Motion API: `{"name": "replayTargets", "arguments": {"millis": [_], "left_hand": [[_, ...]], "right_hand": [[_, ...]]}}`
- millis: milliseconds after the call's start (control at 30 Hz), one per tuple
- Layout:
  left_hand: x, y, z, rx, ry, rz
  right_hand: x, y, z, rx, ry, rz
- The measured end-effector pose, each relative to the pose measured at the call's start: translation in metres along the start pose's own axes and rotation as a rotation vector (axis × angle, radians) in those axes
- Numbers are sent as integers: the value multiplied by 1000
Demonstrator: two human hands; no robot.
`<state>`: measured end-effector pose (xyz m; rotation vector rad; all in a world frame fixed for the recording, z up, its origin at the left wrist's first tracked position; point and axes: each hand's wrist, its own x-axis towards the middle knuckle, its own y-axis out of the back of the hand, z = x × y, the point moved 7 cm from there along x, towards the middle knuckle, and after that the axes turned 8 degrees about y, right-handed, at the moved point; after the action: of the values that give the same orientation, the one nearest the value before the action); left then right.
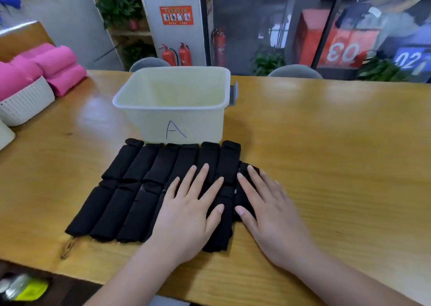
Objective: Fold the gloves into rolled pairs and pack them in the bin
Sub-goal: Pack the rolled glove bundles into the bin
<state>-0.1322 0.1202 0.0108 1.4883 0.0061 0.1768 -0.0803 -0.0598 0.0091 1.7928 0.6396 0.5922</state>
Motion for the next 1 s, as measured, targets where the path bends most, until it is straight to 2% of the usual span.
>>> {"name": "replayTargets", "arguments": {"millis": [167,333,567,733,1000], "left_hand": [[2,12,0,-38,91,-161],[10,65,1,-98,136,-260],[48,148,-34,-220,193,-152],[76,188,-80,-305,300,-54],[111,196,-162,-404,515,-119]], "right_hand": [[-1,17,-2,131,-28,-60],[14,56,-6,352,-109,-150],[73,138,-13,472,-163,-162],[115,162,-19,439,-182,-207],[162,161,-33,369,-199,-229]]}}
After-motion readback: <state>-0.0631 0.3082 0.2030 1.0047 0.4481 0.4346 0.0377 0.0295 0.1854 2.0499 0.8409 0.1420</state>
